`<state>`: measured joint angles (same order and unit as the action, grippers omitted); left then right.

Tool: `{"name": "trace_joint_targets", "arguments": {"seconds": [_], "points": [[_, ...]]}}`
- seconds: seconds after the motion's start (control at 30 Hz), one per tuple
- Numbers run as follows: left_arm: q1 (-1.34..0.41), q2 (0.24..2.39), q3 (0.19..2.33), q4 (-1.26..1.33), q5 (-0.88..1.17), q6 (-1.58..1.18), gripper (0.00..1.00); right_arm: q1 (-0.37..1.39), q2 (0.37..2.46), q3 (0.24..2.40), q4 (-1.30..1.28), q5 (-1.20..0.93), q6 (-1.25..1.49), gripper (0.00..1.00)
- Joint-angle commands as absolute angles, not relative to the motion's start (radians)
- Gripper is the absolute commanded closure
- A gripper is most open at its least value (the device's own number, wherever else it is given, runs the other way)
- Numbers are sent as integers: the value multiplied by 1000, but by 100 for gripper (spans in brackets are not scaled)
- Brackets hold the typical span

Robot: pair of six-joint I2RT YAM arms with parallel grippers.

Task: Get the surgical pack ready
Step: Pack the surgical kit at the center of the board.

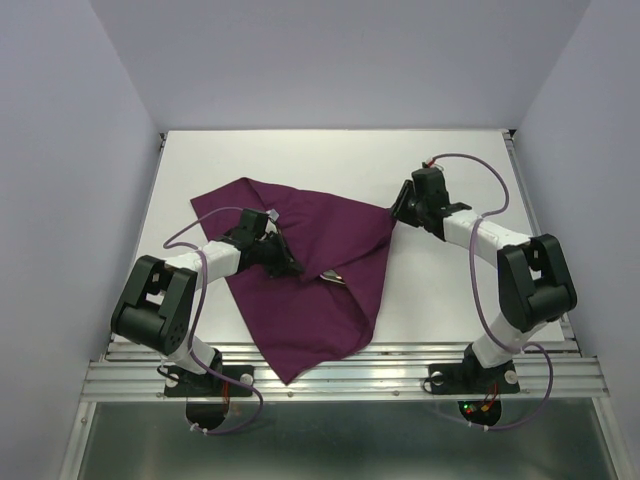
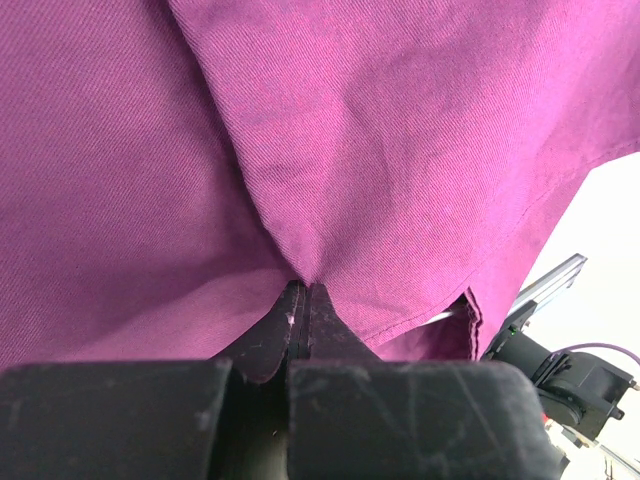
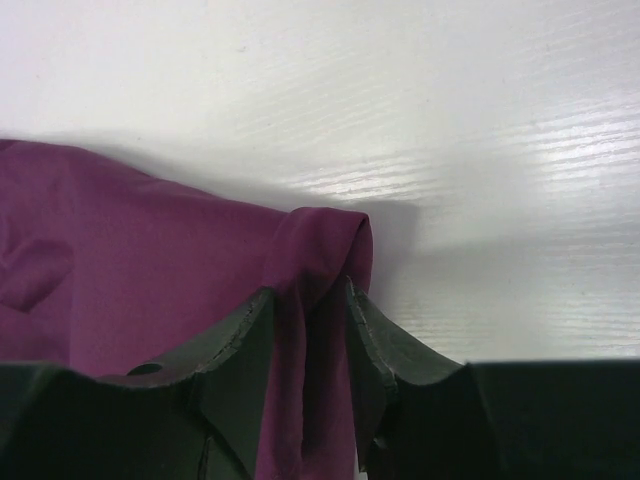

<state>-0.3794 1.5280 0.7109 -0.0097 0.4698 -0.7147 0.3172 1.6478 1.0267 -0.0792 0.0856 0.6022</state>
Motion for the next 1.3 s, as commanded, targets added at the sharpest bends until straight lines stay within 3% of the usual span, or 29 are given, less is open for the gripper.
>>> {"name": "trace_joint_targets", "arguments": {"seconds": [0.0,0.1,0.33,0.67,1.17,1.27], "points": [[-379,1500,693,-8,469,-696,100,307,1664,1078,-57,72,623,61],[-379,1500,693,-8,469,-695,100,307,1690,1094,-57,71,629,67],[-379,1500,695,-8,468,-696,100,307,1704,1092,-54,54,644,99],[-379,1506,696,-8,462,-701,100,307,1594,1016,-55,58,629,99],[-379,1511,686,-8,457,-710,100,307,1674,845,41,91,627,99],[-379,1508,683,-8,457,-710,100,307,1615,848,37,98,621,91]]}}
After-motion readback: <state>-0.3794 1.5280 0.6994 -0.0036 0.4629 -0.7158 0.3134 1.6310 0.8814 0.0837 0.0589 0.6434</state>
